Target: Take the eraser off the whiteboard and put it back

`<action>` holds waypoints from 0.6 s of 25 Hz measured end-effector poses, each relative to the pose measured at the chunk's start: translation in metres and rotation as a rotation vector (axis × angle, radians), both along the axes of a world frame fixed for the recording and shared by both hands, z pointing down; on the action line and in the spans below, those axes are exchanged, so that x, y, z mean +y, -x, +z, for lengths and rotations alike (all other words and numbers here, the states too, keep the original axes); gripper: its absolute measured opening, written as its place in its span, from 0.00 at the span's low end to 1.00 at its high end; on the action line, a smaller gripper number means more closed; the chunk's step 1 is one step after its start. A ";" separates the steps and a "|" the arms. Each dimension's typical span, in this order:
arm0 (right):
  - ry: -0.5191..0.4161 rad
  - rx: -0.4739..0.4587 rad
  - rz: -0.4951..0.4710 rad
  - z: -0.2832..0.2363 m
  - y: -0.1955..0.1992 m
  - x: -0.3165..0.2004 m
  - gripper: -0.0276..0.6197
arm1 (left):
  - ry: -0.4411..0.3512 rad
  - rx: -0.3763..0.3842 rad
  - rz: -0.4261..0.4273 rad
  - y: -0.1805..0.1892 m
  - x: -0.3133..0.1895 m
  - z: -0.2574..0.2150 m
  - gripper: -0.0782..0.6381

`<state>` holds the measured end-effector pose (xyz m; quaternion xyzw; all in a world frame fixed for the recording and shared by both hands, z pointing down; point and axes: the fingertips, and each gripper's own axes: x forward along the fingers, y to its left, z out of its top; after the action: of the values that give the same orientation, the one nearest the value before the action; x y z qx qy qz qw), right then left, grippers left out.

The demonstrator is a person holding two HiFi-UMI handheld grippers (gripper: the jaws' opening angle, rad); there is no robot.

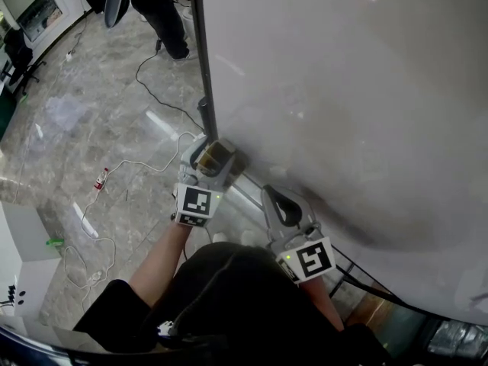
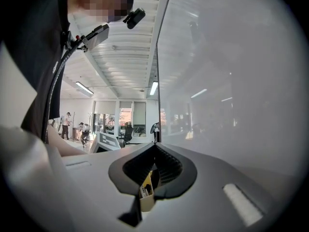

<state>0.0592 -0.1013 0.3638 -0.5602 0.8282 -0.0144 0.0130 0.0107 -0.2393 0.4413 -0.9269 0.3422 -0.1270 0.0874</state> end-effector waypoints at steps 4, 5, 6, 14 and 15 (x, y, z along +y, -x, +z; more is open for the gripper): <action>-0.014 0.005 -0.021 0.002 0.011 0.001 0.06 | -0.016 0.025 -0.013 0.019 0.007 -0.009 0.47; -0.019 0.005 -0.026 0.001 0.012 0.000 0.06 | -0.011 0.045 -0.012 0.021 0.009 -0.014 0.45; -0.021 0.004 -0.030 0.000 0.011 -0.001 0.06 | -0.002 0.073 -0.014 0.021 0.012 -0.020 0.43; -0.050 0.002 -0.069 -0.017 0.020 -0.013 0.06 | -0.039 0.190 -0.053 0.052 0.032 -0.071 0.30; -0.054 0.002 -0.073 -0.018 0.021 -0.015 0.06 | -0.038 0.201 -0.063 0.057 0.035 -0.074 0.29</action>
<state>0.0384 -0.1160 0.3453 -0.5289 0.8482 0.0081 0.0267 -0.0460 -0.2047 0.3671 -0.9218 0.3807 -0.0295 0.0661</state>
